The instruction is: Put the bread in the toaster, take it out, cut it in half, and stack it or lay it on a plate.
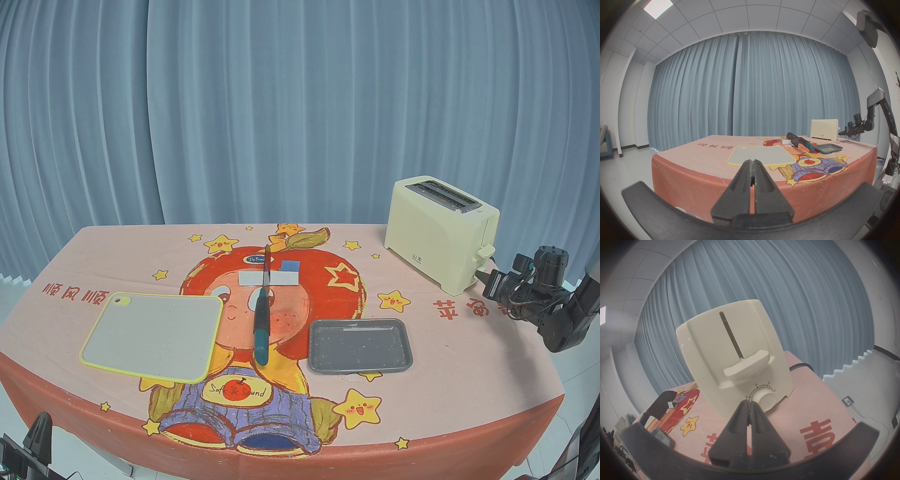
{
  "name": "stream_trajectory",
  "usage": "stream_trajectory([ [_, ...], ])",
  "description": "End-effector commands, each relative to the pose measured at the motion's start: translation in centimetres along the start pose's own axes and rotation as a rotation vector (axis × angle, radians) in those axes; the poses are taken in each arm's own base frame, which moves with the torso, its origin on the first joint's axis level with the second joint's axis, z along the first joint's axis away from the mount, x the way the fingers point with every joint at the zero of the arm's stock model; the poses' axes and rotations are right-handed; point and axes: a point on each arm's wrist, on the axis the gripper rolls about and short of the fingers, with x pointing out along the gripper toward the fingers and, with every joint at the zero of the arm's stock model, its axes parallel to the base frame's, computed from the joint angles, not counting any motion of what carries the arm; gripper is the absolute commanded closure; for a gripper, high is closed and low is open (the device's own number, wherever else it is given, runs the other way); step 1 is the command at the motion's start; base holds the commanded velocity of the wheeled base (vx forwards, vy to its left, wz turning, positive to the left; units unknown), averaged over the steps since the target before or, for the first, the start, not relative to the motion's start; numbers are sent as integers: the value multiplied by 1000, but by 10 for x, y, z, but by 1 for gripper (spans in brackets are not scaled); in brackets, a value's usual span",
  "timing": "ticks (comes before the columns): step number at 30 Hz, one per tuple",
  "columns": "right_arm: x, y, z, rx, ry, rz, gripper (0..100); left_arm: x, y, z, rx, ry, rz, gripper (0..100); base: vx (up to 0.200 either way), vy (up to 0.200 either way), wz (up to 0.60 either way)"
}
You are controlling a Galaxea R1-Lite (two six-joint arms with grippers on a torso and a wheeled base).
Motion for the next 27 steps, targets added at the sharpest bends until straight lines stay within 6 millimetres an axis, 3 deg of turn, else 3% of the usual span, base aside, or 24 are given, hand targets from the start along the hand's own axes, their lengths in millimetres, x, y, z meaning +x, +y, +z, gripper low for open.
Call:
stream_trajectory([
  [1, 1, -1, -1, 2, 4, -1, 100, 0, 0, -5, -1, 0, 2, 100, 0, 0, 0],
  [27, 6, -6, -8, 8, 27, -17, 100, 0, 0, -5, 0, 2, 1, 100, 0, 0, 0],
])
